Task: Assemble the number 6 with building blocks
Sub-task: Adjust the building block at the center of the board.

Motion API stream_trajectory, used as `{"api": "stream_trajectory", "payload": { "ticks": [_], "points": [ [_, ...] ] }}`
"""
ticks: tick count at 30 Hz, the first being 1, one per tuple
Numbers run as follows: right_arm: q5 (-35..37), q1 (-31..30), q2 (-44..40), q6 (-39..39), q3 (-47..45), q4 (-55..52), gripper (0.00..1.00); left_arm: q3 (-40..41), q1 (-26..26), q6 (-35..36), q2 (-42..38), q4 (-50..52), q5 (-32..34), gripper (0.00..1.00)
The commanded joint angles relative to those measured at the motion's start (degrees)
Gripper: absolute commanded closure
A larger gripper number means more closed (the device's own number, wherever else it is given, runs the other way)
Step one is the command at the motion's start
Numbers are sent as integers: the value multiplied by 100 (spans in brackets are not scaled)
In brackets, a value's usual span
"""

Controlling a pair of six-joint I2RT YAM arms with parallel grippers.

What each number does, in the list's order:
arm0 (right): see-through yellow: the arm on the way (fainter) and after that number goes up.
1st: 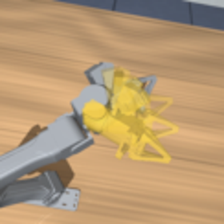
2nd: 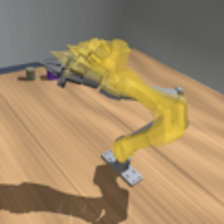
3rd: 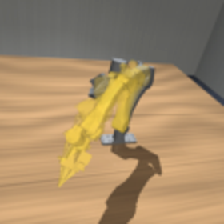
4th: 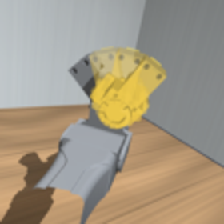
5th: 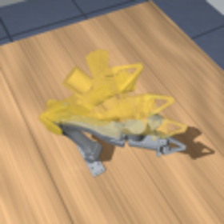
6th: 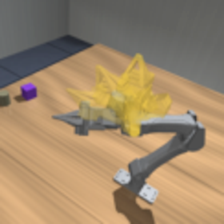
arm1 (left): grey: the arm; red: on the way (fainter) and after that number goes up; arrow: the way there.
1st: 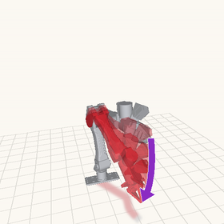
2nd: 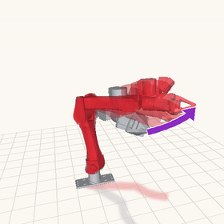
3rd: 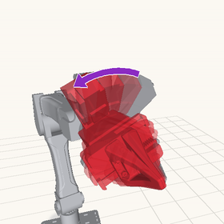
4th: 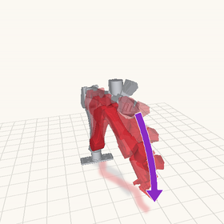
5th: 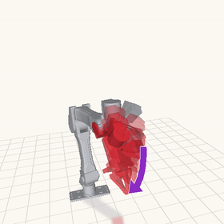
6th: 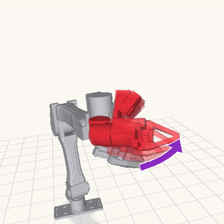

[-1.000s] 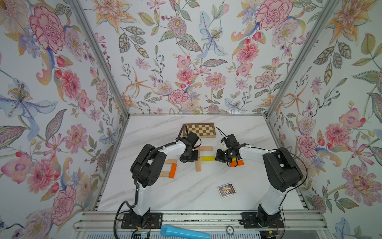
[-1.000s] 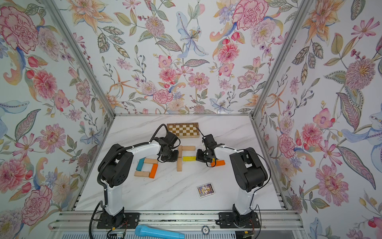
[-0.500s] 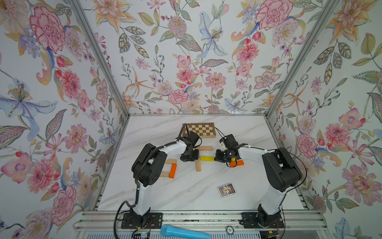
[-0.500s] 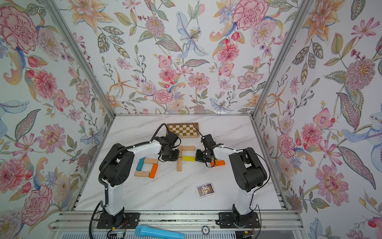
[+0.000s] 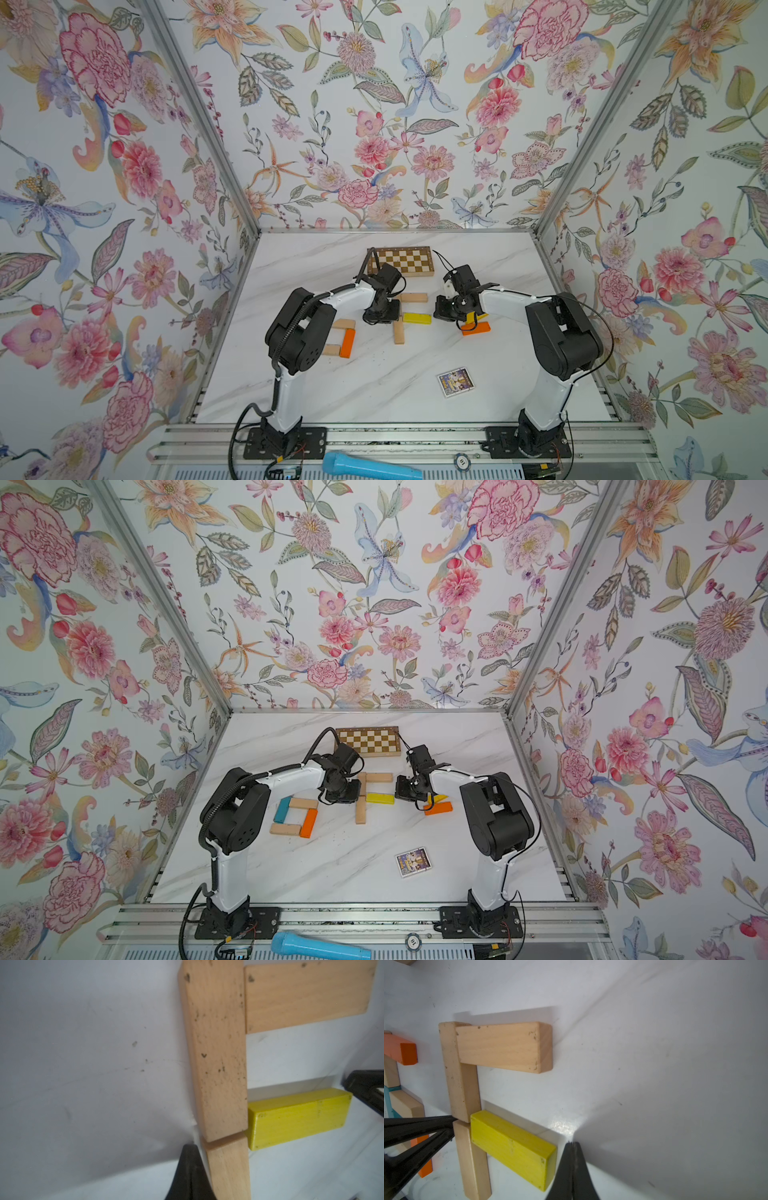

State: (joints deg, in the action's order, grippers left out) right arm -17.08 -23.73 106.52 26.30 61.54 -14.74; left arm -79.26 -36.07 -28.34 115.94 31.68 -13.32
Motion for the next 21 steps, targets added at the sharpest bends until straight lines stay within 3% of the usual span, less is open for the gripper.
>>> {"api": "stream_trajectory", "payload": {
  "ticks": [1, 21],
  "points": [
    [76, -81, 139, -86, 112, -241, 97, -114, -22, 92, 200, 154, -13, 96],
    [20, -176, 324, -30, 332, -258, 97, -153, -22, 118, 237, 160, -46, 97]
  ]
}}
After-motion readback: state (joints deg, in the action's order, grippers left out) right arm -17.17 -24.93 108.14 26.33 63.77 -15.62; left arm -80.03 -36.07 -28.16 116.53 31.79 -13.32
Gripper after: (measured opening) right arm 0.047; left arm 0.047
